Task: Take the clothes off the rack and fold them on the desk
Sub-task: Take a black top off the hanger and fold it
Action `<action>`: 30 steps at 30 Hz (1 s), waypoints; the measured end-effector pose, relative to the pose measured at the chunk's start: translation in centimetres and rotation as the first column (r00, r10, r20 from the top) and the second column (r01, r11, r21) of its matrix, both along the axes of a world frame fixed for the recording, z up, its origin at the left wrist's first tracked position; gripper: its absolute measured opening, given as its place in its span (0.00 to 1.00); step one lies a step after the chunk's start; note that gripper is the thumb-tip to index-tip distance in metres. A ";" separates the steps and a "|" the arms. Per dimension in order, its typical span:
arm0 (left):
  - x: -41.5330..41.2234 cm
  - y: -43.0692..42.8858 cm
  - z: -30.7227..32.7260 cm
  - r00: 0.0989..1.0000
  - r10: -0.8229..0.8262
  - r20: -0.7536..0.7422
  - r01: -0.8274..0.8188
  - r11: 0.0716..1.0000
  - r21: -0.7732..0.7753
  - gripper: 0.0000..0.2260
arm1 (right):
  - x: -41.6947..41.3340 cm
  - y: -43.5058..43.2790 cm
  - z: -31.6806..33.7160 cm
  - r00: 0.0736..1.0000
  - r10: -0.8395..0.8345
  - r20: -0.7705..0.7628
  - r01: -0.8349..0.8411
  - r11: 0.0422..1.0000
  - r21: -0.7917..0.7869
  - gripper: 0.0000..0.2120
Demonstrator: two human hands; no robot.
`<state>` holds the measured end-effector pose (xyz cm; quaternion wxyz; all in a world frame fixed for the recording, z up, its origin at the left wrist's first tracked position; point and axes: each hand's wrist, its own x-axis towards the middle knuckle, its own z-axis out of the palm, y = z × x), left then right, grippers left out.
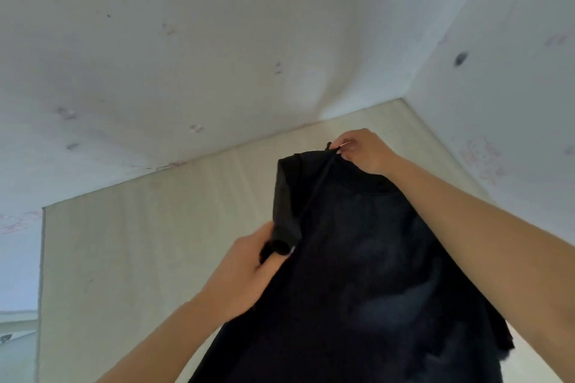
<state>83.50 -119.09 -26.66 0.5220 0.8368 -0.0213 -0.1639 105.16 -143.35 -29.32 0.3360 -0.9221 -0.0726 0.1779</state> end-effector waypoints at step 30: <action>25.1 -9.5 -8.0 0.723 -0.690 -0.048 0.496 0.469 0.731 0.11 | -21.4 -5.6 -4.7 0.868 -0.309 -0.389 0.440 0.841 0.315 0.06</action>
